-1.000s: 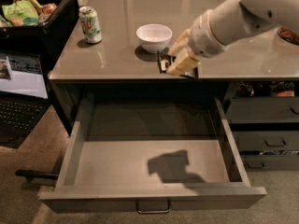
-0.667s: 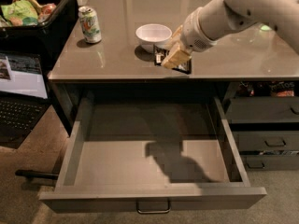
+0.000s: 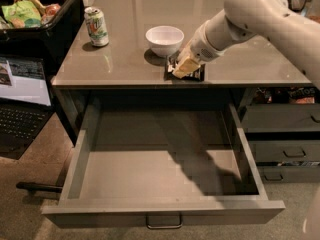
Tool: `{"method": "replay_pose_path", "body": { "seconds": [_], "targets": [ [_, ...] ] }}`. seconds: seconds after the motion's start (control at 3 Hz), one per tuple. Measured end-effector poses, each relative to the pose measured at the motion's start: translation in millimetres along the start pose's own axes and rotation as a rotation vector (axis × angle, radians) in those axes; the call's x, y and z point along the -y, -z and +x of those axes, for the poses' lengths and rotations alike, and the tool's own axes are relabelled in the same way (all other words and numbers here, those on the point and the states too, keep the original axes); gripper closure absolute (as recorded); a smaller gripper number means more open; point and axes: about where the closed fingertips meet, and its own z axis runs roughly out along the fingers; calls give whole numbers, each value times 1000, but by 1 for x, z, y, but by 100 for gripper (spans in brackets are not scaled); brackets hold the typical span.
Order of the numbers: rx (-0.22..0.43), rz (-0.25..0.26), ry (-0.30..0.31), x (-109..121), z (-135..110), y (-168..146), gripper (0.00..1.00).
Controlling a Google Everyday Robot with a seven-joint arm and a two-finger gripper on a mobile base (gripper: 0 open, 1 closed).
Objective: Pick rxbar chocolate from top drawer and place on counter
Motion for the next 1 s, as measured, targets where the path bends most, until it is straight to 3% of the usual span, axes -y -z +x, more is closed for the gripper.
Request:
{"method": "replay_pose_path", "body": {
  "seconds": [1.0],
  "targets": [
    [-28,2,-24,4,11,-8,11]
  ]
}}
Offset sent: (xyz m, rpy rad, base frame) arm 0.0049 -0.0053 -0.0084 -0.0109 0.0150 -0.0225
